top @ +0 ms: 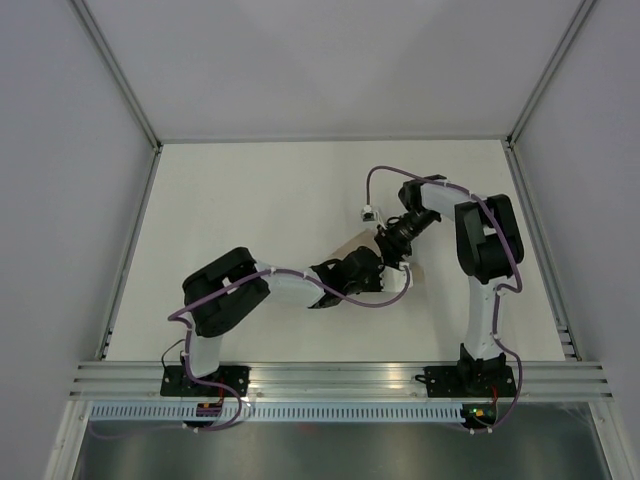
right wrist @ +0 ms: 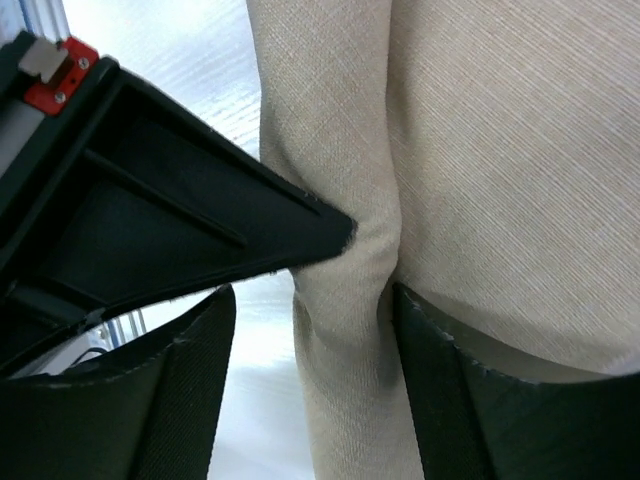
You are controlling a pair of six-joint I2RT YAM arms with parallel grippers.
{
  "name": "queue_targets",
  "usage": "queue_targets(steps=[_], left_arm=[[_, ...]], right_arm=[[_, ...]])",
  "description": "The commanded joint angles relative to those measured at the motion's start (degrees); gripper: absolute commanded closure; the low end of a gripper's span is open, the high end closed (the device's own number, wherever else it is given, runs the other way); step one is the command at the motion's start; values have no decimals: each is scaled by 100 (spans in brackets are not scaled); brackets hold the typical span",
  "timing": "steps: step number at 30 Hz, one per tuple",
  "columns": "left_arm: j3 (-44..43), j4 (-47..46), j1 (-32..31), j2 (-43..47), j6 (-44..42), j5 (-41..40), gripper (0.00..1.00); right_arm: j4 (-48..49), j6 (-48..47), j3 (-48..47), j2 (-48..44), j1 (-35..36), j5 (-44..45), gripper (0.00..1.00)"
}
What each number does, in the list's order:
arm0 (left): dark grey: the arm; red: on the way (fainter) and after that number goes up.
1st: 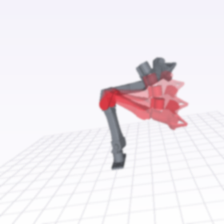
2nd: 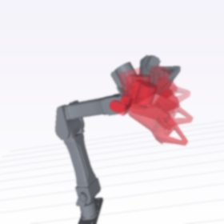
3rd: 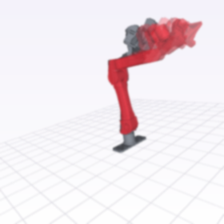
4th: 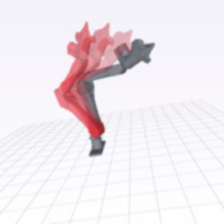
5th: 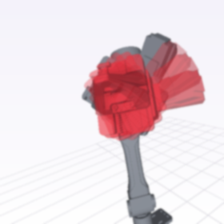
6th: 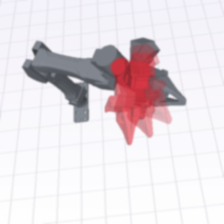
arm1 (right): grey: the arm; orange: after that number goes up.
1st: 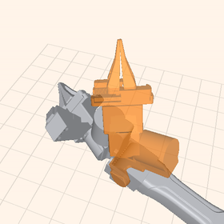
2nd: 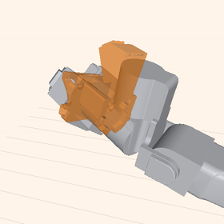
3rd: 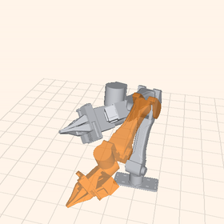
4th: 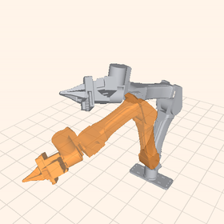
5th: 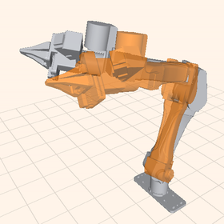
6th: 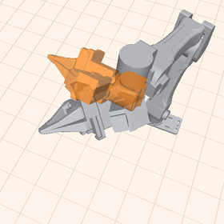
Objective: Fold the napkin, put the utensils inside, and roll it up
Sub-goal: Roll the napkin at the center of the board.
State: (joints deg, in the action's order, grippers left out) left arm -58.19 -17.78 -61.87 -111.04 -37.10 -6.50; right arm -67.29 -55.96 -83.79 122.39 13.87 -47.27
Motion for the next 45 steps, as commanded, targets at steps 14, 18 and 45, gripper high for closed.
queue_targets(steps=[14, 18, 45], left_arm=[[-753, 2224, 508, -558, 1539, 2170, 94], [-1141, 2805, 728, -699, 1759, 2819, 93], [-2837, 4555, 1634, -2035, 2752, 4922, 82]], right_arm=[[1876, 815, 801, -1893, -1263, 262, 24], [2963, 1139, 1627, -3032, -1685, 130, 24], [6667, 719, 5390, -5006, 1232, 3073, 19]])
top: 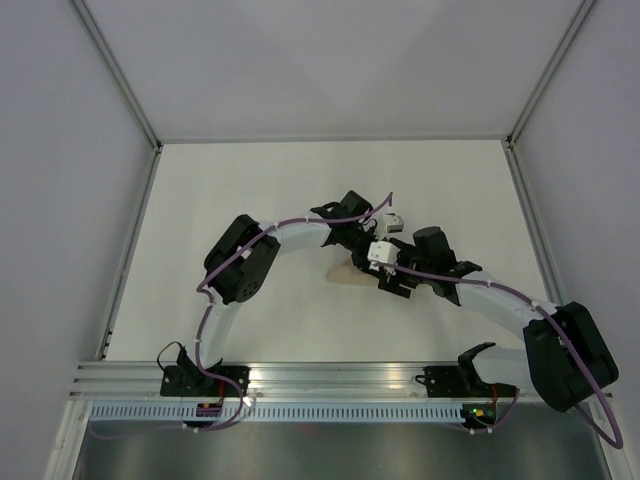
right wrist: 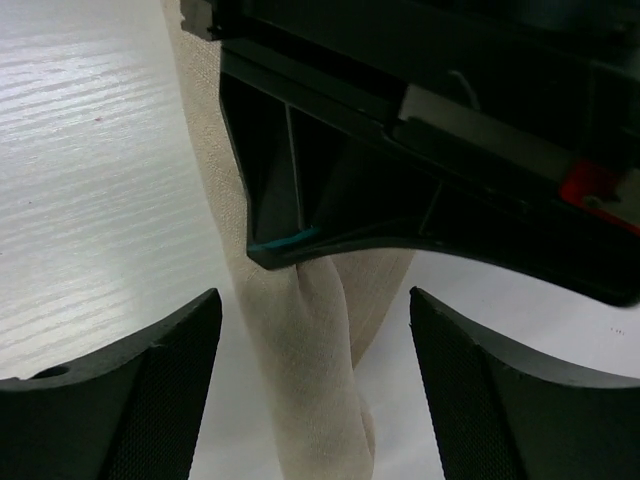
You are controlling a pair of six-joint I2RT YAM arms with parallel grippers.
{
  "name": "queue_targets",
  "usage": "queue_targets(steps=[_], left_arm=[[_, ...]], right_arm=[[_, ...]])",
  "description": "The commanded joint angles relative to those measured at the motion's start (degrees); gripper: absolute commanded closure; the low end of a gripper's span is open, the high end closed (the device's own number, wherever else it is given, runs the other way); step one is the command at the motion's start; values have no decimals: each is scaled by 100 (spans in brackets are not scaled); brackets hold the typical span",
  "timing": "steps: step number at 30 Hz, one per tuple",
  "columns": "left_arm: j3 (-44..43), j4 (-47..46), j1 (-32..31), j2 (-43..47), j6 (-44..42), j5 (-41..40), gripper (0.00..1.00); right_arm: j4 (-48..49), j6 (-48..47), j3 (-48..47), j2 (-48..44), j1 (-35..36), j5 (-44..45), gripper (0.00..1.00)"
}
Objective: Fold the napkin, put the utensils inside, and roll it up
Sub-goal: Roll the napkin at the center of the board.
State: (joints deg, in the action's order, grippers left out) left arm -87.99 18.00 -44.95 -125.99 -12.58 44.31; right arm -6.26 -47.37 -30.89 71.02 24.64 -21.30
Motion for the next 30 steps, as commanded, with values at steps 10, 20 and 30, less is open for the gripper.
queue_targets(steps=[10, 20, 30], left_arm=[[27, 1056, -5, -611, 432, -151, 72], [185, 258, 179, 39, 1011, -301, 42], [993, -1271, 653, 1120, 1943, -493, 34]], right_arm=[[468, -202, -13, 623, 339, 680, 52], [-497, -263, -487, 1027, 322, 399, 73], [-1675, -439, -1295, 1668, -56, -383, 81]])
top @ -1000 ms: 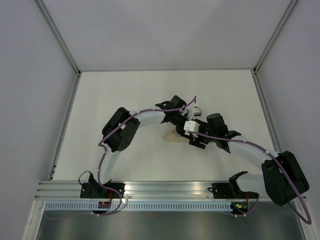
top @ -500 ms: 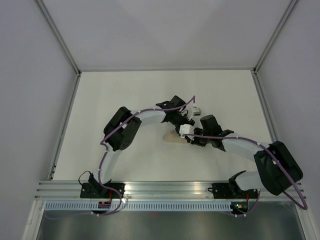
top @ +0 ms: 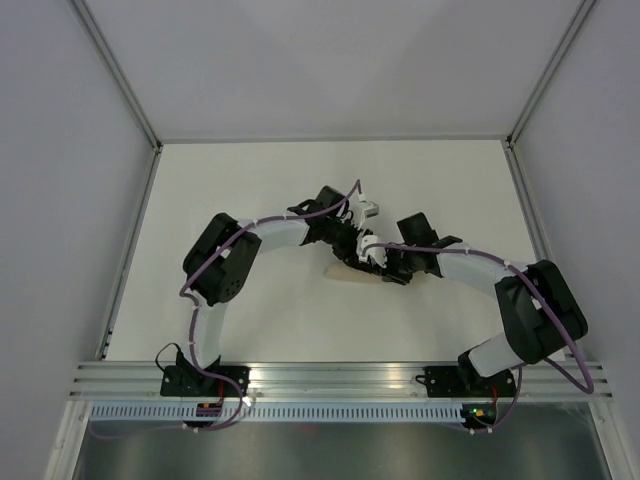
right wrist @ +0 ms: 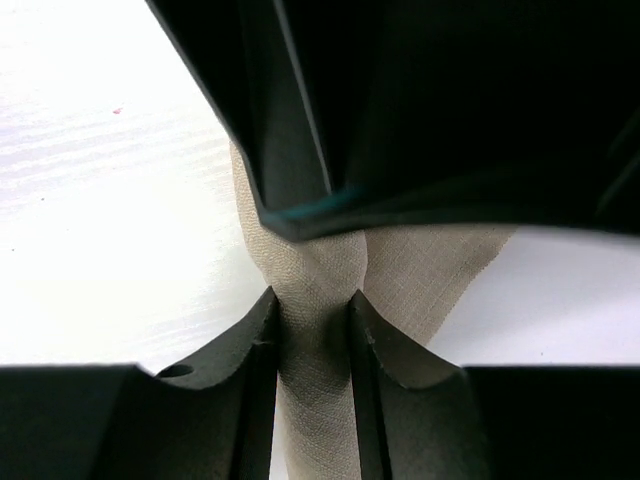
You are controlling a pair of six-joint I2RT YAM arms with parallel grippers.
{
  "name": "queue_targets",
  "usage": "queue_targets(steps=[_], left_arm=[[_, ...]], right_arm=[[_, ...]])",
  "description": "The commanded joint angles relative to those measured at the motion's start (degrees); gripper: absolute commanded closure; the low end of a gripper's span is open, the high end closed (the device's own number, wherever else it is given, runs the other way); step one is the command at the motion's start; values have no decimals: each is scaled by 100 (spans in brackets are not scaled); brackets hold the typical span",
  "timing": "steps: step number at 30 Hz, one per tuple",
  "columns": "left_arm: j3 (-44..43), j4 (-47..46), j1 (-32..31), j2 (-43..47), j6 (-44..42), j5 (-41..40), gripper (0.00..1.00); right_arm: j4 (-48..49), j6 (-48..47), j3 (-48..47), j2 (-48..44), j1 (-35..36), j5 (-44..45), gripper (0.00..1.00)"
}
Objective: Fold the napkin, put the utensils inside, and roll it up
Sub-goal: Roll the napkin at the center of the board.
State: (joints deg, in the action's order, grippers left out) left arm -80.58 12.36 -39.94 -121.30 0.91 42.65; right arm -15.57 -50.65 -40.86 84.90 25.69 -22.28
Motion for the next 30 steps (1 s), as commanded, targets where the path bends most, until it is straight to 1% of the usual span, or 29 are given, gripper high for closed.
queue_targets(steps=[1, 2, 4, 5, 6, 7, 8, 9, 10, 11, 12, 13, 14, 15, 16, 17, 18, 22, 24, 26, 29, 30], left_arm=[[375, -848, 197, 799, 656, -424, 34], [680, -1197, 232, 948, 778, -581, 34], [1077, -1796, 338, 1467, 919, -766, 33], [1471, -2042, 373, 1634, 1042, -994, 32], [1657, -2488, 425, 1983, 1087, -1126, 32], [1833, -2658, 426, 2135, 1104, -1293, 32], [2157, -2808, 426, 2310, 1105, -1625, 32], [2334, -3192, 426, 2451, 1113, -1777, 32], [2510, -3379, 426, 2749, 1122, -1961, 32], [2860, -3598, 426, 2891, 1174, -2276, 32], [3037, -3792, 435, 3023, 1175, -2401, 32], [3213, -4203, 426, 3285, 1158, -2480, 31], [3528, -4381, 400, 3375, 1044, -2507, 31], [3653, -4478, 269, 3489, 921, -2621, 31], [3750, -4566, 163, 3559, 737, -2735, 30], [3873, -4576, 32, 3656, 274, -3049, 30], [3891, -4532, -291, 3666, 17, -3279, 30], [3830, -4374, -988, 3412, -1326, -4219, 28], [3655, -4163, -1277, 3140, -1662, -4439, 27], [3488, -3997, -1419, 2963, -2137, -4589, 25], [3268, -3698, -1656, 2542, -2655, -4591, 23], [3198, -3619, -1692, 2541, -2770, -4608, 23]], right_arm=[[-885, -172, -413, 464, -205, -442, 81], [-1156, -225, -640, 561, -292, -513, 82], [-1403, -296, -852, 851, -380, -628, 82], [-1648, -392, -1062, 948, -450, -733, 82], [-1781, -436, -1177, 1054, -495, -786, 82], [-2087, -489, -1300, 1272, -521, -830, 82], [-2238, -594, -1571, 1405, -582, -978, 82], [-2405, -664, -1713, 1528, -635, -1049, 82], [-2676, -700, -1845, 1799, -670, -1111, 82], [-2818, -796, -2107, 1923, -758, -1225, 82], [-2933, -832, -2232, 2055, -811, -1261, 82], [-3056, -867, -2355, 2283, -838, -1296, 82], [-3240, -893, -2548, 2398, -899, -1322, 82], [-3320, -937, -2637, 2486, -925, -1366, 82], [-3451, -955, -2716, 2679, -943, -1375, 82], [-3522, -964, -2882, 2768, -969, -1393, 82], [-3610, -1016, -2979, 2969, -978, -1428, 82], [-4057, -1069, -3436, 3462, -1031, -1472, 82], [-4173, -1087, -3656, 3611, -1040, -1472, 82], [-4278, -1070, -3823, 3787, -1049, -1481, 83], [-4322, -1008, -3973, 3989, -1049, -1463, 82], [-4323, -999, -4000, 3990, -1049, -1463, 82]])
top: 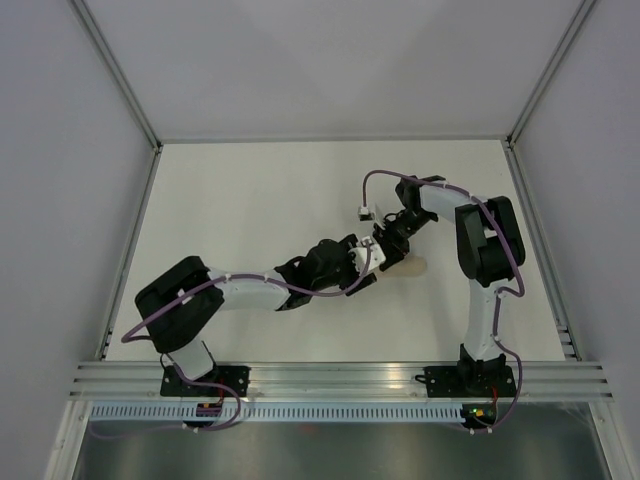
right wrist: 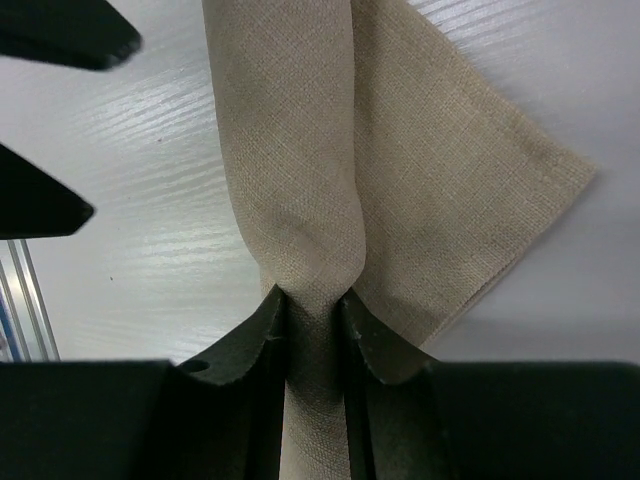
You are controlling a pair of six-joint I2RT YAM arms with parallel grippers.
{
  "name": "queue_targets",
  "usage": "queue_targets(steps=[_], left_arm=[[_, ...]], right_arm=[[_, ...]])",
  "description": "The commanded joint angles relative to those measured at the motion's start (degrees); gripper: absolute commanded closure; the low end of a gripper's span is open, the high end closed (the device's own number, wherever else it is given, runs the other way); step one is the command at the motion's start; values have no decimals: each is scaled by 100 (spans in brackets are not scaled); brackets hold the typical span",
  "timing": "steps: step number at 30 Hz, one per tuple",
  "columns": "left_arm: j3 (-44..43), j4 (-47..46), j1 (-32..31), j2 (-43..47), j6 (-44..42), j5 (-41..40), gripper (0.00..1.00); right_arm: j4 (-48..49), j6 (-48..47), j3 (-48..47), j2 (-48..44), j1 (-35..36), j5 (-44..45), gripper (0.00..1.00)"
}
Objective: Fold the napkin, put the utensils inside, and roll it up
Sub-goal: Roll the napkin at the center of the board.
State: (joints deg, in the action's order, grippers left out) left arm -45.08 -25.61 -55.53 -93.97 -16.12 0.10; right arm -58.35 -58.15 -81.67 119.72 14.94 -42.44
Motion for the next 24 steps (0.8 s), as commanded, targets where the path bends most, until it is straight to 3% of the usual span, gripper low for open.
queue_targets(steps=[1, 18, 21, 24], left_arm=[[-413, 231, -169, -374, -1278, -370, 23], [-897, -401, -380, -1703, -2466, -898, 21], [-985, -174, -380, -1747, -2414, -828, 25], [-1047, 151, -380, -1730, -2230, -661, 42]], right_arm=[[-45, -249, 64, 569, 18, 552, 82], [-238, -135, -156, 842, 0, 543, 82], [-239, -109, -165, 834, -26, 526, 82], [-247, -83, -183, 807, -70, 473, 78]])
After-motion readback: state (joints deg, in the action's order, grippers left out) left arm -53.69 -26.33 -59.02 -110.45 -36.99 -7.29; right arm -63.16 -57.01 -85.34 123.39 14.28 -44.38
